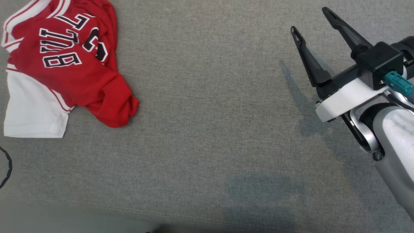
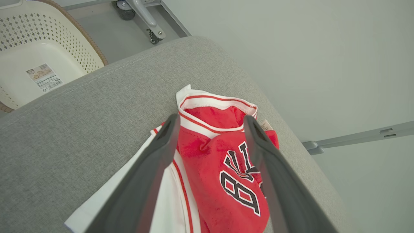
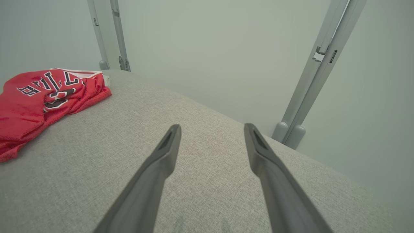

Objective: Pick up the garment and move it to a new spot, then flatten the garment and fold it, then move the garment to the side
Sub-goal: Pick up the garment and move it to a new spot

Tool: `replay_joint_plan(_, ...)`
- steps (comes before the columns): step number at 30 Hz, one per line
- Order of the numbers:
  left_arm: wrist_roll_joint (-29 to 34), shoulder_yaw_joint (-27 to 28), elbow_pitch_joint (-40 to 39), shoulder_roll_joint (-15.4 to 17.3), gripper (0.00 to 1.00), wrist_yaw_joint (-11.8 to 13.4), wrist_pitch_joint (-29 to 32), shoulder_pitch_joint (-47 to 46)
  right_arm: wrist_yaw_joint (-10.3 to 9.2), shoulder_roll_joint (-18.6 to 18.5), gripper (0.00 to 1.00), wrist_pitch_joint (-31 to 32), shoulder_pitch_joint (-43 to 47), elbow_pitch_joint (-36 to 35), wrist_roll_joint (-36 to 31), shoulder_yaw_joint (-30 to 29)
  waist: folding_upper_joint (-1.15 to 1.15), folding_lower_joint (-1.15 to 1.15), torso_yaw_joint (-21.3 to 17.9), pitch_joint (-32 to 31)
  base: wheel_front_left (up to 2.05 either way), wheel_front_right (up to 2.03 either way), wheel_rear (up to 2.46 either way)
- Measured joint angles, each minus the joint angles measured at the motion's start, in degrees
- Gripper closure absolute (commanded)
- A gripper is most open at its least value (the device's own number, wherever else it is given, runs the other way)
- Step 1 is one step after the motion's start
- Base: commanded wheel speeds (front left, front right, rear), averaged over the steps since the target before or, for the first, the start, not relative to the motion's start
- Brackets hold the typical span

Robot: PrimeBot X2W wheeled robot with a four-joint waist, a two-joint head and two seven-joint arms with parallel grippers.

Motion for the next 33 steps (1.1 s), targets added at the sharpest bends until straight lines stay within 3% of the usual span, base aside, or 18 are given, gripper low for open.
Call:
replay_joint_plan(10, 0.62, -1.78, 7.13, -1.77, 0.0, 0.0, 0.37, -4.17, 0.01, -1.08, 0.0, 0.0, -2.25, -0.53, -1.05, -1.09, 0.0, 0.01, -3.26, 6.93, 0.0, 0.0, 0.0)
replay_joint_plan(18, 3.9, -5.2, 12.07, -1.57, 0.0, 0.0, 1.26, -4.24, 0.41, -1.07, 0.0, -0.74, -2.48, 0.65, -1.05, -1.11, 0.0, 0.01, -5.12, 7.75, 0.0, 0.0, 0.0)
replay_joint_plan(19, 3.9, -5.47, 12.52, -1.45, 0.2, 0.0, 1.74, -4.29, 0.41, -1.05, 0.0, -0.85, -2.48, 0.74, -1.04, -1.1, 0.0, 0.0, -5.17, 7.54, 0.0, 0.0, 0.0)
replay_joint_plan(20, 3.94, -5.91, 12.83, -1.34, 0.98, 0.0, 1.92, -4.38, 0.41, -1.04, 0.0, -0.94, -2.48, 0.93, -1.04, -1.1, 0.0, 0.0, -5.21, 7.31, 0.0, 0.0, 0.0)
replay_joint_plan(23, 4.16, -8.31, 12.87, -0.58, 1.0, -0.97, 3.98, -4.55, 0.41, -0.97, 0.0, -1.51, -2.46, 1.74, -1.02, -1.09, 0.0, 0.0, -5.29, 6.46, 0.0, 0.0, 0.0)
replay_joint_plan(33, 3.37, -14.43, 3.56, -3.39, 1.0, -9.69, 7.72, -13.24, 0.41, 2.22, 0.0, -4.14, -1.81, 4.19, 0.34, 0.33, 0.0, 0.0, -5.79, 2.4, 0.0, 0.0, 0.0)
